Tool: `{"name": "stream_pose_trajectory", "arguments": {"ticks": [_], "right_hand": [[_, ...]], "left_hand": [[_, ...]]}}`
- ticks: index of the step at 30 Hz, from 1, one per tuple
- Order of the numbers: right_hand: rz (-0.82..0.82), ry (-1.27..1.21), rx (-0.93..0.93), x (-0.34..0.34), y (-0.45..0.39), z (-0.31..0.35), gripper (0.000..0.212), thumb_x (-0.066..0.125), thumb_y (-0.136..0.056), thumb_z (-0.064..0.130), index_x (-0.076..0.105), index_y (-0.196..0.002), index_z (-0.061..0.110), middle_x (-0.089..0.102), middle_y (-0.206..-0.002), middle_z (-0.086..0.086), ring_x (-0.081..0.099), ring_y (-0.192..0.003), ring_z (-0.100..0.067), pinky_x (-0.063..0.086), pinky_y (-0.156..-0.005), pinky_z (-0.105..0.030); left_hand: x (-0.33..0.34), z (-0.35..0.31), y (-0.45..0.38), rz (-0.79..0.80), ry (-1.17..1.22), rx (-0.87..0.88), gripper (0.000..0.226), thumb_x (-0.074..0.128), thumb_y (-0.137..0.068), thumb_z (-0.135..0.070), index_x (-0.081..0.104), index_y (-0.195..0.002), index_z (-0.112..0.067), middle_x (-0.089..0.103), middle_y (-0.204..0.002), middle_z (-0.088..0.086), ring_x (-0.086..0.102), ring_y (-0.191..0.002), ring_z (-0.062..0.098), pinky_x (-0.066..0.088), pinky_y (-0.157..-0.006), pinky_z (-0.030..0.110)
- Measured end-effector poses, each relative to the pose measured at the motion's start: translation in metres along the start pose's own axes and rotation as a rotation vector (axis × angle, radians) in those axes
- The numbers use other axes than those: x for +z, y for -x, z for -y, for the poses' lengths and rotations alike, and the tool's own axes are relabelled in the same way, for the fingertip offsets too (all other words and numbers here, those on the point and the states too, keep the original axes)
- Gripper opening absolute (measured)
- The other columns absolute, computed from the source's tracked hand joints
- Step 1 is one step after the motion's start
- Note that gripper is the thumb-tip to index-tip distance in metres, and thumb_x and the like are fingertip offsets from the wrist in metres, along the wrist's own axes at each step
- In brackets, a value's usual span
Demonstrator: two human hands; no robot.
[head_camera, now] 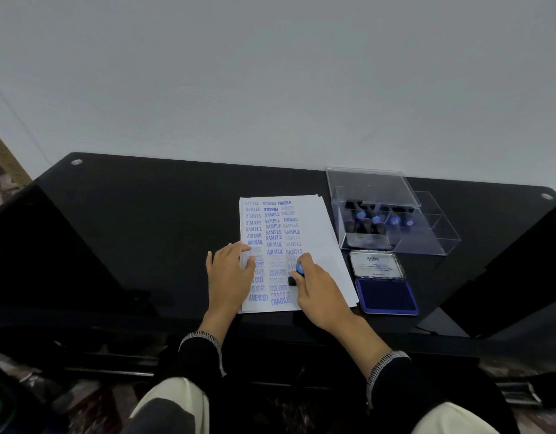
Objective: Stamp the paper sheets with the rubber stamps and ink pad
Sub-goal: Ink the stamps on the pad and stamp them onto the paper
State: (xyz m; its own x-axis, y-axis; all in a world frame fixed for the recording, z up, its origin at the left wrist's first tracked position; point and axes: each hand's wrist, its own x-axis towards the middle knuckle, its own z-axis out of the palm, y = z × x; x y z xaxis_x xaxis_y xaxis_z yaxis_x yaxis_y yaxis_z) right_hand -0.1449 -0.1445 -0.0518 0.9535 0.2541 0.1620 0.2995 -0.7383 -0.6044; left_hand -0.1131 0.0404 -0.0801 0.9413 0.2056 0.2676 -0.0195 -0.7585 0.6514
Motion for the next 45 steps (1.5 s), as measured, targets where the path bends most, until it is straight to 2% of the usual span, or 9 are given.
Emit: {"name": "stream_pose_trajectory", "arguments": {"ticks": [12,14,17,20,23,33,36,39,45], "right_hand": [[0.043,-0.014,-0.021,-0.006,-0.003,0.001,0.011,0.04,-0.101,0.017,0.031,-0.094,0.018,0.04,-0.069,0.005,0.036,-0.057,-0.011,0.029,-0.052,-0.025],[0.028,-0.116,0.022,-0.01,-0.003,0.001,0.011,0.039,-0.101,0.017,0.032,-0.092,0.016,0.039,-0.068,0.006,0.033,-0.056,-0.01,0.029,-0.053,-0.022],[-0.191,-0.351,0.212,-0.016,-0.002,-0.008,0.016,0.039,-0.102,0.017,0.036,-0.087,0.01,0.038,-0.068,0.002,0.031,-0.059,-0.011,0.029,-0.054,-0.019],[-0.414,-0.574,0.399,-0.018,0.0,-0.025,0.021,0.042,-0.1,0.014,0.039,-0.079,0.01,0.038,-0.068,-0.005,0.033,-0.062,-0.016,0.03,-0.058,-0.026],[-0.472,-0.725,0.479,-0.02,0.001,-0.031,0.023,0.04,-0.1,0.012,0.04,-0.078,0.012,0.038,-0.066,-0.006,0.033,-0.06,-0.015,0.031,-0.056,-0.029],[-0.474,-0.694,0.451,-0.016,0.003,-0.03,0.022,0.04,-0.1,0.014,0.042,-0.078,0.013,0.039,-0.068,-0.005,0.033,-0.064,-0.019,0.031,-0.06,-0.033],[-0.476,-0.661,0.435,-0.015,0.003,-0.028,0.021,0.041,-0.099,0.014,0.042,-0.079,0.013,0.039,-0.068,-0.005,0.033,-0.065,-0.019,0.031,-0.061,-0.031],[-0.466,-0.646,0.428,-0.014,0.003,-0.028,0.02,0.041,-0.1,0.015,0.043,-0.081,0.013,0.04,-0.069,-0.005,0.034,-0.065,-0.017,0.031,-0.061,-0.029],[-0.394,-0.582,0.364,-0.013,0.004,-0.026,0.017,0.043,-0.101,0.017,0.046,-0.091,0.003,0.043,-0.074,-0.005,0.037,-0.067,-0.013,0.034,-0.058,-0.011]], "left_hand": [[0.002,0.001,-0.002,-0.005,-0.006,-0.005,0.025,0.06,-0.094,-0.029,0.062,-0.117,-0.021,0.059,-0.128,-0.005,0.047,-0.127,0.014,0.01,-0.12,0.044],[0.002,0.002,-0.003,-0.008,-0.005,-0.004,0.025,0.061,-0.093,-0.029,0.063,-0.117,-0.022,0.06,-0.126,-0.006,0.048,-0.125,0.015,0.012,-0.119,0.045],[0.002,0.002,-0.003,-0.008,0.003,-0.006,0.024,0.062,-0.092,-0.028,0.063,-0.115,-0.022,0.061,-0.124,-0.006,0.05,-0.123,0.015,0.013,-0.119,0.046],[0.002,0.001,-0.004,-0.015,0.003,-0.001,0.023,0.062,-0.091,-0.026,0.063,-0.114,-0.021,0.062,-0.121,-0.005,0.051,-0.121,0.016,0.013,-0.118,0.047],[0.003,0.001,-0.004,-0.018,0.017,0.0,0.022,0.063,-0.091,-0.026,0.063,-0.112,-0.021,0.062,-0.119,-0.006,0.051,-0.12,0.016,0.013,-0.118,0.047],[-0.002,-0.004,-0.002,0.01,0.069,-0.026,0.022,0.061,-0.092,-0.022,0.061,-0.114,-0.022,0.058,-0.128,-0.008,0.051,-0.12,0.013,0.006,-0.118,0.046],[-0.003,-0.005,-0.002,0.008,0.135,-0.029,0.023,0.062,-0.092,-0.019,0.06,-0.114,-0.024,0.058,-0.127,-0.011,0.057,-0.104,0.007,0.004,-0.119,0.047],[-0.002,-0.004,-0.002,0.01,0.169,-0.025,0.024,0.062,-0.093,-0.018,0.06,-0.115,-0.025,0.057,-0.131,-0.01,0.053,-0.089,-0.004,0.002,-0.119,0.048],[0.0,-0.002,-0.003,0.032,0.106,-0.016,0.023,0.058,-0.095,-0.018,0.06,-0.117,-0.025,0.053,-0.138,-0.008,0.053,-0.121,0.01,-0.001,-0.119,0.047]]}}
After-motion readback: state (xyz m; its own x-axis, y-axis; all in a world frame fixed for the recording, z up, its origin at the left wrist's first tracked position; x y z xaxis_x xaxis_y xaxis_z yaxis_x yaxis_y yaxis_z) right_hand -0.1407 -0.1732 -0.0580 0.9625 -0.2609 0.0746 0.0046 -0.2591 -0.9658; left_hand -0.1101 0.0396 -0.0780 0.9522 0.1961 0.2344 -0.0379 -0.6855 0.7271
